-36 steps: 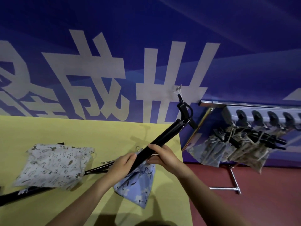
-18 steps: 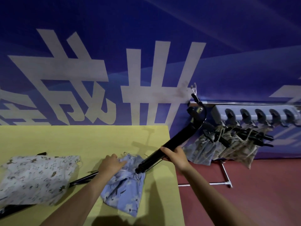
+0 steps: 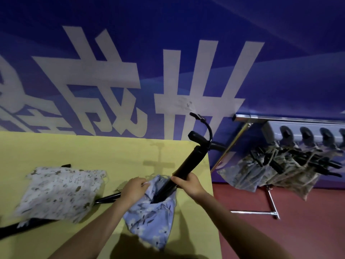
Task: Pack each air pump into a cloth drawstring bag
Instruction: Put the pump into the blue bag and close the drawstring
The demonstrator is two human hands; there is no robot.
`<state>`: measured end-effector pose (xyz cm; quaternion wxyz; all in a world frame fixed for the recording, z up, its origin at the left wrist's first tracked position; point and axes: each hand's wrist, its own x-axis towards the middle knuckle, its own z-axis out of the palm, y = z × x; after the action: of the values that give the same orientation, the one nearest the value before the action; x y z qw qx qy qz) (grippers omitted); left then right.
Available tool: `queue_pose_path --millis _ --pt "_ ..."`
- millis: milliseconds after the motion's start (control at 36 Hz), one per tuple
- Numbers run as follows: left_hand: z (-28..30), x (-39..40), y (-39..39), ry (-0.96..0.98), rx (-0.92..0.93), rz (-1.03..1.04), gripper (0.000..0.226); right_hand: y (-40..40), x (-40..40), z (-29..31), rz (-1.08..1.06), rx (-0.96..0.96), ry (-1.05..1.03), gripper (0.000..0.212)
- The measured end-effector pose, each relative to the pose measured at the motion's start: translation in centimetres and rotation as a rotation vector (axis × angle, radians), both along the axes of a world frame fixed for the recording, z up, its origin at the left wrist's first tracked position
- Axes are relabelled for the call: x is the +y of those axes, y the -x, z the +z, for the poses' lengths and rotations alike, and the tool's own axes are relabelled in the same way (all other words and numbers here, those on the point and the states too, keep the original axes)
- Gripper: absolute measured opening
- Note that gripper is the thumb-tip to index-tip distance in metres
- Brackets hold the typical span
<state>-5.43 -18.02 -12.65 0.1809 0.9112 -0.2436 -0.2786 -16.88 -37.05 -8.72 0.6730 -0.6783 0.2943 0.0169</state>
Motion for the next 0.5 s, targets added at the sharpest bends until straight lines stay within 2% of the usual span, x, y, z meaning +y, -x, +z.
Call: queue_pose_path --millis 139,306,389,500 --pt "2.5 0.1 0.5 0.366 0.127 0.244 0.037 0.0 1.0 0.9 0.074 -0.059 -0.106 0.003" --pt "5.5 0.6 0.6 0.567 0.39 0.446 0.015 -0.4 2.3 1.5 0.113 -0.111 -0.021 0.003" --pt "6.7 1.5 0.5 0.565 0.461 0.451 0.039 -0.4 3.3 1.7 0.15 -0.104 0.048 0.012" --pt "6.9 3.4 -0.1 0.483 0.576 0.424 0.047 -0.2 4.5 1.8 0.199 -0.105 0.111 0.019"
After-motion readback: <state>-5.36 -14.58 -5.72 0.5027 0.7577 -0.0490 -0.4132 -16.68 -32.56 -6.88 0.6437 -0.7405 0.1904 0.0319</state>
